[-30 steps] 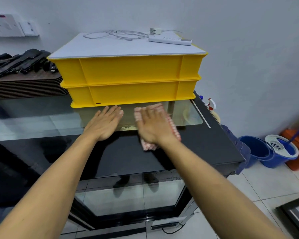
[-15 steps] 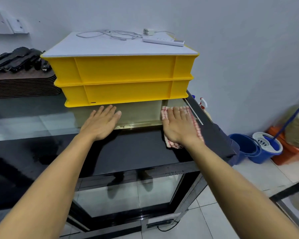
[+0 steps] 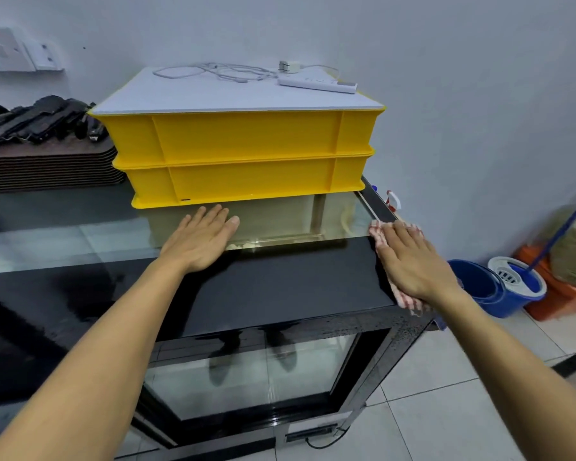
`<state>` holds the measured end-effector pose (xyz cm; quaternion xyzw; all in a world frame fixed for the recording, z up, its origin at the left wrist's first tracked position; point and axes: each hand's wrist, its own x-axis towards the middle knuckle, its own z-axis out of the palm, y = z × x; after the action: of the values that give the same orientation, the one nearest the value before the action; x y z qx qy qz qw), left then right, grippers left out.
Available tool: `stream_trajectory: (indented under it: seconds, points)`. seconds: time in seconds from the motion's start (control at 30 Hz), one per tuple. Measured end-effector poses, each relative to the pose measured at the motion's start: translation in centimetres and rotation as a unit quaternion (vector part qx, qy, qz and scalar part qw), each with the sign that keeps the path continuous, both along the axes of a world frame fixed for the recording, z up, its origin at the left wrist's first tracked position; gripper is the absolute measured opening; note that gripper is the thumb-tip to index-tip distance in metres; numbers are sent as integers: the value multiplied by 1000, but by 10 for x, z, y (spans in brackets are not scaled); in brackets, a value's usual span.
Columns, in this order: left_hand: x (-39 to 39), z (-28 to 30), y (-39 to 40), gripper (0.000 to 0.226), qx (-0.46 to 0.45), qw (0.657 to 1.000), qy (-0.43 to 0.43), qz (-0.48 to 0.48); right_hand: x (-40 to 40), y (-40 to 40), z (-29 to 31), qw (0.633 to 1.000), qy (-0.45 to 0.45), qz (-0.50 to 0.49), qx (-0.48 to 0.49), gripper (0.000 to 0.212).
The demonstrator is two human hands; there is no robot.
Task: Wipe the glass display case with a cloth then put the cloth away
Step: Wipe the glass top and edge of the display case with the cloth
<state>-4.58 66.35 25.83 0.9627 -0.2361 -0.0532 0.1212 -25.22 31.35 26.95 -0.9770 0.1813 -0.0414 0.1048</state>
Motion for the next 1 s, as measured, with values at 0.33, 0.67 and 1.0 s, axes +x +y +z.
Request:
stream_trajectory:
  seconds: [0.33,0.67,1.0]
  points:
    - [1,0,0,71,13,1000,-4,-7,26,220,-3,975,-31,219,22,68]
    - [-4,4,-2,78,3,1000,0,-1,-13,7,-1,999,25,-19,-5,69]
    - [-3,4,1,69,-8,1000,6,-6,54,161,0,984,11,177,3,61]
